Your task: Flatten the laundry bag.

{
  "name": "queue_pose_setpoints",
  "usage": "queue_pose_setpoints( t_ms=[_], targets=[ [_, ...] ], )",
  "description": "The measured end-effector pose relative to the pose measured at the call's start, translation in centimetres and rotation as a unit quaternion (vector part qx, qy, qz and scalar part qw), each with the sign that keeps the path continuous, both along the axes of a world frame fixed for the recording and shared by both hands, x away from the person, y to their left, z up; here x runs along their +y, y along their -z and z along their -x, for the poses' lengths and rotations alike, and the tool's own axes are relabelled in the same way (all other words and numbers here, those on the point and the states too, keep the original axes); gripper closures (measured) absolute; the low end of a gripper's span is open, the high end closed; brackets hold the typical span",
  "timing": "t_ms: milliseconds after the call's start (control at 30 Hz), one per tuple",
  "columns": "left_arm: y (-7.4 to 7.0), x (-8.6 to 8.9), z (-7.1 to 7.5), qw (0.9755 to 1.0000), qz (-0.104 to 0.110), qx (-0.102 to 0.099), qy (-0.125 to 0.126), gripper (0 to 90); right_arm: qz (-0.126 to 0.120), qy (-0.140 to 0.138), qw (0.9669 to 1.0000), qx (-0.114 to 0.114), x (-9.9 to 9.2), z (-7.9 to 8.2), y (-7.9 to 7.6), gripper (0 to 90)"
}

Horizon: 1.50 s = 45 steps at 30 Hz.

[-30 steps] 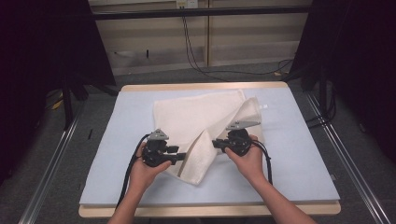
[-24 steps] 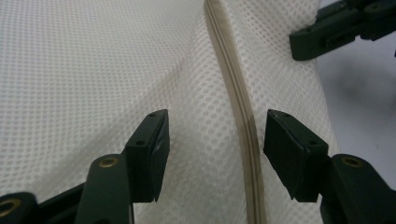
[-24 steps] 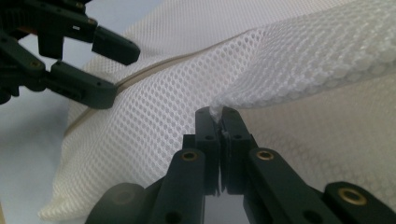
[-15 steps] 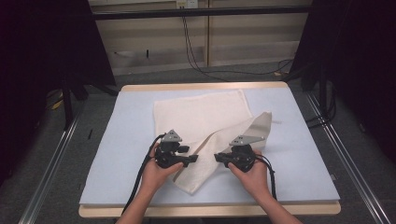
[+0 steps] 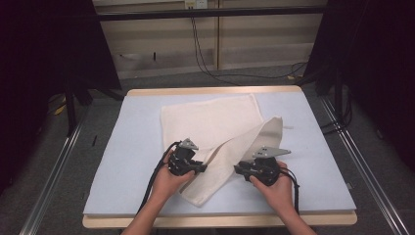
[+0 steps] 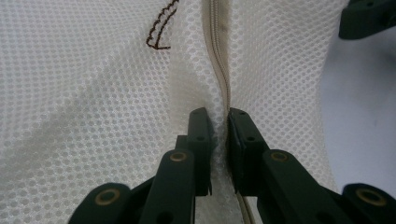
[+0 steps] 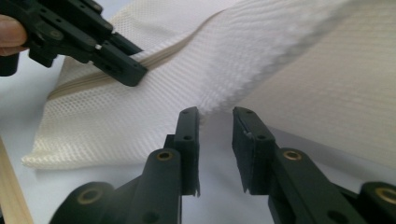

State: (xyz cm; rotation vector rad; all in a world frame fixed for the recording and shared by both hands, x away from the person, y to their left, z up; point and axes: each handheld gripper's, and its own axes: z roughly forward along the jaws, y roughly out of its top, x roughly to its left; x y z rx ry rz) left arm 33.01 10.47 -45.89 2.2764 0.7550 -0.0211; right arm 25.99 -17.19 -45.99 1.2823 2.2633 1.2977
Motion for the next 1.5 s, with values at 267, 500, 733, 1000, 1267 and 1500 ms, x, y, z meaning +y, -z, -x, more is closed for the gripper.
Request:
queue_pose_setpoints(
  t_ms=[267,500,733,1000,1267,1500],
  targets=[
    [-0.9,1.0,-0.1,0.9993,0.035,0.014,-0.005,80.9,0.027,0.054,0.9981,-0.012,-5.6,0.2,-0.1,71.3],
    [-1.4,1.2,0.3,0.9992,0.035,0.015,0.012,81.2,0.055,0.102,0.993,-0.023,-10.4,-0.2,0.5,69.7],
    [-1.6,1.3,1.3,0.9992,0.025,0.012,0.029,81.1,0.03,0.131,0.9903,-0.035,-14.2,-0.7,0.7,64.2],
    [-2.0,2.2,2.9,0.9989,0.028,0.02,0.033,73.4,0.029,0.129,0.9904,-0.041,-14.7,-1.4,0.6,56.3],
    [-2.7,5.2,3.2,0.9982,0.033,0.005,-0.049,42.1,0.026,0.115,0.9913,-0.058,-14.6,-1.5,0.1,51.7],
    [-1.5,7.4,2.2,0.9916,-0.004,-0.003,-0.129,33.0,0.035,0.081,0.9948,-0.051,-12.6,-1.8,0.6,49.4]
  ],
)
